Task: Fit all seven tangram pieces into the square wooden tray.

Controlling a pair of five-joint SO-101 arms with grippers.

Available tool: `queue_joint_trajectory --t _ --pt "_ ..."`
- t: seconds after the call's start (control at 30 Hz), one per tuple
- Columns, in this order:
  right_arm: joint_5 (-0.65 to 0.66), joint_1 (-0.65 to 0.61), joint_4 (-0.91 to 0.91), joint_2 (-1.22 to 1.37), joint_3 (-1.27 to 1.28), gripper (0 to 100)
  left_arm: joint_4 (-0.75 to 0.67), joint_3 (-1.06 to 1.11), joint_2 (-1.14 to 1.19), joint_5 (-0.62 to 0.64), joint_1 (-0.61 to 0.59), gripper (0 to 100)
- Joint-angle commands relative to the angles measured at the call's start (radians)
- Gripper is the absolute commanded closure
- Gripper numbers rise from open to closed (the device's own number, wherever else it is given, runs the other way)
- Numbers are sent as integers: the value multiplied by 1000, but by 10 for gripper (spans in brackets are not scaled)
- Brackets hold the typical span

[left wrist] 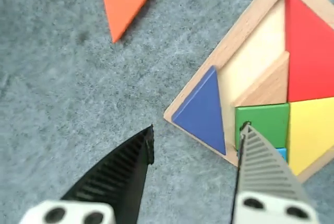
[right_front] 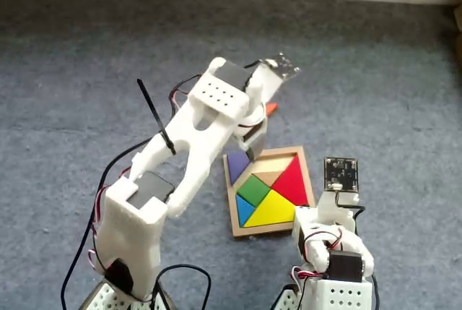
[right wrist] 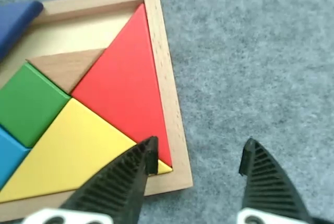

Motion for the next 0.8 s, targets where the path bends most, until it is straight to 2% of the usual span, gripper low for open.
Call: queue_joint_trajectory --t 0.0,0.17,0.43,0.53,0.77 --pt "11 10 7 -8 104 746 -71 64 -38 2 -56 741" --pt "11 10 7 -8 104 746 -183 156 -12 0 -82 741" --pt "11 10 7 -8 104 746 -207 202 -4 -3 -64 741" --pt "11 10 7 -8 104 746 -221 225 -12 -63 -67 741" --pt "11 10 7 -8 104 746 -218 229 -4 -75 -65 741"
